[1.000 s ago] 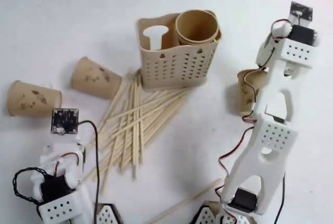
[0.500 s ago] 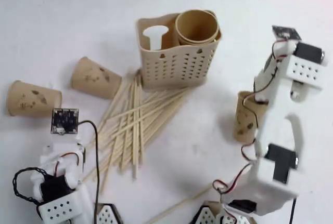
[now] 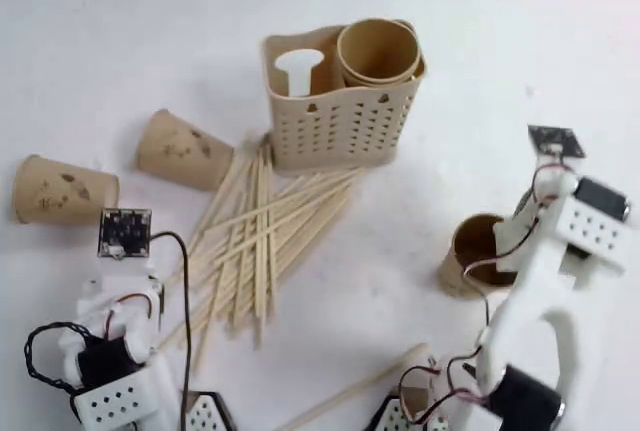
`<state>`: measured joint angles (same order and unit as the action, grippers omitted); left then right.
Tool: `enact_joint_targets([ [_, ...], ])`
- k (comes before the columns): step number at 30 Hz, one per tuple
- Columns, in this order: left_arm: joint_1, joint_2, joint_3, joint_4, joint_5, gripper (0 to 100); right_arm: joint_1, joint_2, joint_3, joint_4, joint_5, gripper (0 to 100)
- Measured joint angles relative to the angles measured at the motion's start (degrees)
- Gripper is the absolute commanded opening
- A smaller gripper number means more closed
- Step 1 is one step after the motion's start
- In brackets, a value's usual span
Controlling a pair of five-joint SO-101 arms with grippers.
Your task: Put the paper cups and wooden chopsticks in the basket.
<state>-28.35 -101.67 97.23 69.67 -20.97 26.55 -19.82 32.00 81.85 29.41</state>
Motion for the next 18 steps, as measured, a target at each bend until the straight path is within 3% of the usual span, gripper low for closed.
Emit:
enact_joint_targets([
  [3,0.0,0.0,0.0,0.0,0.0,12,-0.1,-3.5,6.8,-5.5,3.1,1.2],
  [12,0.0,0.0,0.0,0.0,0.0,12,0.0,-12.0,9.5,-11.2,11.4,1.7],
  [18,0.0,0.0,0.0,0.0,0.0,12,0.0,-22.4,6.5,-12.7,10.0,1.7],
])
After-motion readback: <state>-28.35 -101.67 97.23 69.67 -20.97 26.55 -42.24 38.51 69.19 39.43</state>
